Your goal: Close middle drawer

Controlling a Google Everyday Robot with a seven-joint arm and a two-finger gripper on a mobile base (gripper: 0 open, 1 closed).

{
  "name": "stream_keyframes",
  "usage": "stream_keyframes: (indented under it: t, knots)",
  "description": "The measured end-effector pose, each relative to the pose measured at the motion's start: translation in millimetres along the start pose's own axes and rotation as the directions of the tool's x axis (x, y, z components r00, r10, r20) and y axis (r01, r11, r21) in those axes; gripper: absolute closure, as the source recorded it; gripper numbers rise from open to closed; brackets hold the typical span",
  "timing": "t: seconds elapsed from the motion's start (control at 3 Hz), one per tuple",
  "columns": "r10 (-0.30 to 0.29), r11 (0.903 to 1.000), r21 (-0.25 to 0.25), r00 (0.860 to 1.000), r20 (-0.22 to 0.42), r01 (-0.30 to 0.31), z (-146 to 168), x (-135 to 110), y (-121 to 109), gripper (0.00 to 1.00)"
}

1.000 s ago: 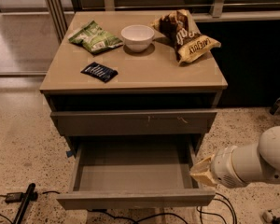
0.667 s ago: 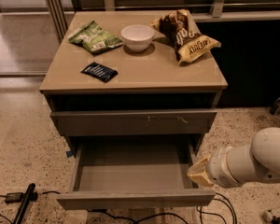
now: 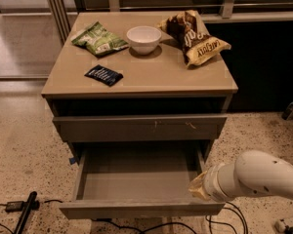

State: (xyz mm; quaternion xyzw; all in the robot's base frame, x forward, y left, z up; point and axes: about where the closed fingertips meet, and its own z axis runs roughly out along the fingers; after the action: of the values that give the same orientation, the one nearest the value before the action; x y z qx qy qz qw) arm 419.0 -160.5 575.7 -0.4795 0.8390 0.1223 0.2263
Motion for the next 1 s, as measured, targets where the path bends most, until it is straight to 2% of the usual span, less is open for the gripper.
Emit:
stream_keyframes:
  t: [0.33,0.67,1.0]
  knots:
    - [-0.040,0.9990,0.019,0.999,-0.029,0.040,34,15,1,1.00]
    - [-0.053,0.9983,0.021,0.997,-0.048,0.054,67,29,5,1.00]
    - [-0.052,0.9984,0.018,0.997,-0.049,0.053,68,30,7,1.00]
